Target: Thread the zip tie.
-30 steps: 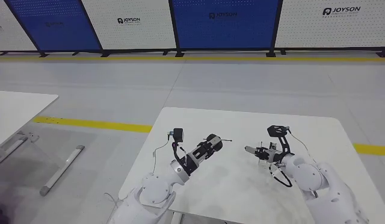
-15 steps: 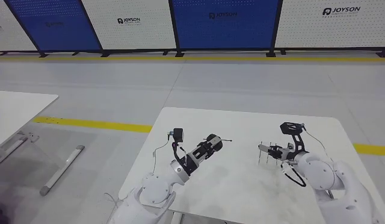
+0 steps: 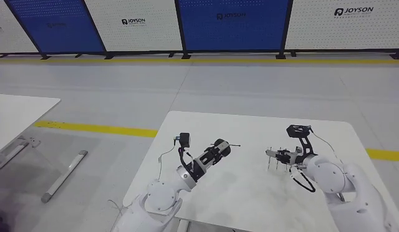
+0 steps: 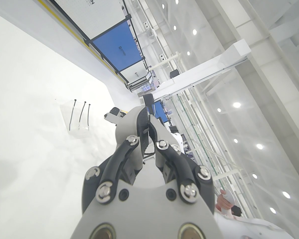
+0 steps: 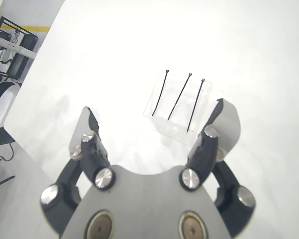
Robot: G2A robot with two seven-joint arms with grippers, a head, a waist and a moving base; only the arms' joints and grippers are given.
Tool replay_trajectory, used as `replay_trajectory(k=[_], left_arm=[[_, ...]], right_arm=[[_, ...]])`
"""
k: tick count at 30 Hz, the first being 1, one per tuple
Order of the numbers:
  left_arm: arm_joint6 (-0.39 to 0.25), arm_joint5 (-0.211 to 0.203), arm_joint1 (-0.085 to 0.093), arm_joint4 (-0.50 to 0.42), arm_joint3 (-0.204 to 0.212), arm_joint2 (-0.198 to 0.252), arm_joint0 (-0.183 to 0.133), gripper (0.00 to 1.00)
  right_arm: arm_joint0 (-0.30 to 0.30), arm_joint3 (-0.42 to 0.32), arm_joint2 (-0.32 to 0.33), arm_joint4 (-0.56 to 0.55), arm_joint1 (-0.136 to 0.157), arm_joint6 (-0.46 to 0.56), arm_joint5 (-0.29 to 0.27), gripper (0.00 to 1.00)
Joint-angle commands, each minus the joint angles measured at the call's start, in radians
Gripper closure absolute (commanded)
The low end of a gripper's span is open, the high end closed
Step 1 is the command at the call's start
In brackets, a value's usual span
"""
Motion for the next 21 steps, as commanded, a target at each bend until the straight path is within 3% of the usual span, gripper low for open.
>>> replay_trajectory(k=[1,5,7,10,11,21], left_arm=[[0.0,0.0,0.0,0.0,0.0,0.0,0.0,1.0],[0.0,0.0,0.0,0.0,0.0,0.0,0.0,1.0],[0.0,0.0,0.0,0.0,0.0,0.0,0.0,1.0],[0.0,0.0,0.0,0.0,0.0,0.0,0.0,1.0],[0.0,0.0,0.0,0.0,0.0,0.0,0.0,1.0],[0.0,0.0,0.0,0.0,0.0,0.0,0.0,1.0]], right_arm=[[0.028,0.002,-0.018,-0.033,-0.002,0.036,0.031,0.0],[0.08,0.042,-0.047,-0.031,-0.011,0.09,0.055,0.0],[0.099,0.066,-0.056,-0.024,-0.014,0.1,0.056,0.22],[0.128,0.114,-0.068,0.011,-0.02,0.108,0.023,0.34],[0.136,0.127,-0.073,0.014,-0.021,0.11,0.021,0.49],[0.195,0.226,-0.131,0.005,-0.042,0.119,0.092,0.54]])
